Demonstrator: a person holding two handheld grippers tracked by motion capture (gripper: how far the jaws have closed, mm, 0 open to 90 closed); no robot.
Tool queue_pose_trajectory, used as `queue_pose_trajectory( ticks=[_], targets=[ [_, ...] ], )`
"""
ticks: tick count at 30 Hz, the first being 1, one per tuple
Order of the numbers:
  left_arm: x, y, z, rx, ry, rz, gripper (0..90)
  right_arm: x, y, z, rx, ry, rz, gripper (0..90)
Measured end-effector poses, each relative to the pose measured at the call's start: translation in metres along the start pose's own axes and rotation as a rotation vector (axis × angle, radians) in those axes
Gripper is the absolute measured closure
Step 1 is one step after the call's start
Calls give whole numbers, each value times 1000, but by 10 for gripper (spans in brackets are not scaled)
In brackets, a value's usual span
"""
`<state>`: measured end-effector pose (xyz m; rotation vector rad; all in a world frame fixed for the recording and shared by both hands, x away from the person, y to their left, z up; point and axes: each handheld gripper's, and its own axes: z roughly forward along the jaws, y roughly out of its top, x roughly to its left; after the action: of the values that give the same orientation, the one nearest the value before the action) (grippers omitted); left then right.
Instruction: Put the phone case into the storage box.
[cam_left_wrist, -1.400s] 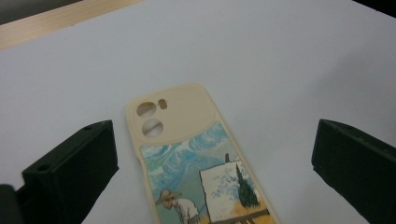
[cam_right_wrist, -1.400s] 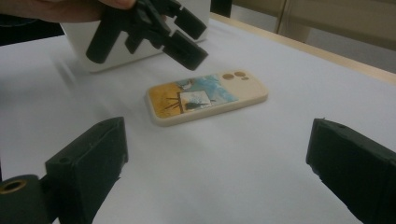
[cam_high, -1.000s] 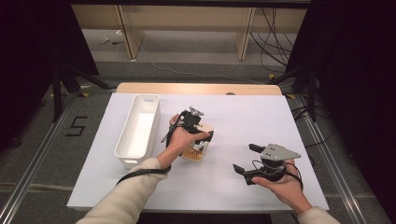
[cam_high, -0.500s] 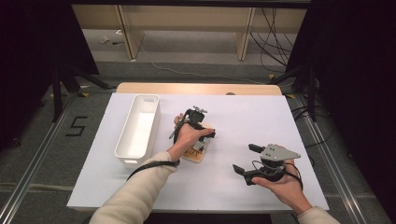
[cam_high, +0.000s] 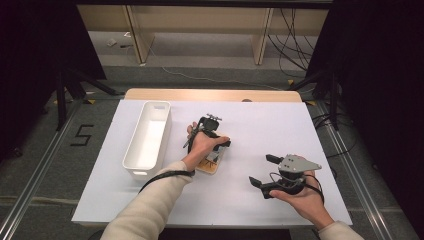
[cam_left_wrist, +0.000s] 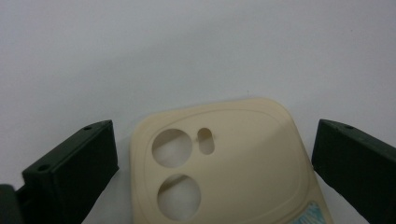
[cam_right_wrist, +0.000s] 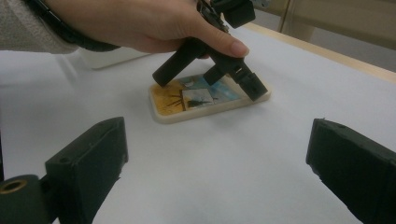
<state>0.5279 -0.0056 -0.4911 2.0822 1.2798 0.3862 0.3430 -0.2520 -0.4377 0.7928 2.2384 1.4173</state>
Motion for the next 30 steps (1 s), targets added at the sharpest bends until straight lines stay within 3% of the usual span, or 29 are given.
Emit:
queue_pose_trajectory(
  ticks=[19,30],
  targets=[
    [-4,2,4,24,24,12,1,-1,-1,1,8,5,-6,67],
    [-6,2,2,31,42,18,55,-1,-1,1,13,10,-4,71]
  ],
)
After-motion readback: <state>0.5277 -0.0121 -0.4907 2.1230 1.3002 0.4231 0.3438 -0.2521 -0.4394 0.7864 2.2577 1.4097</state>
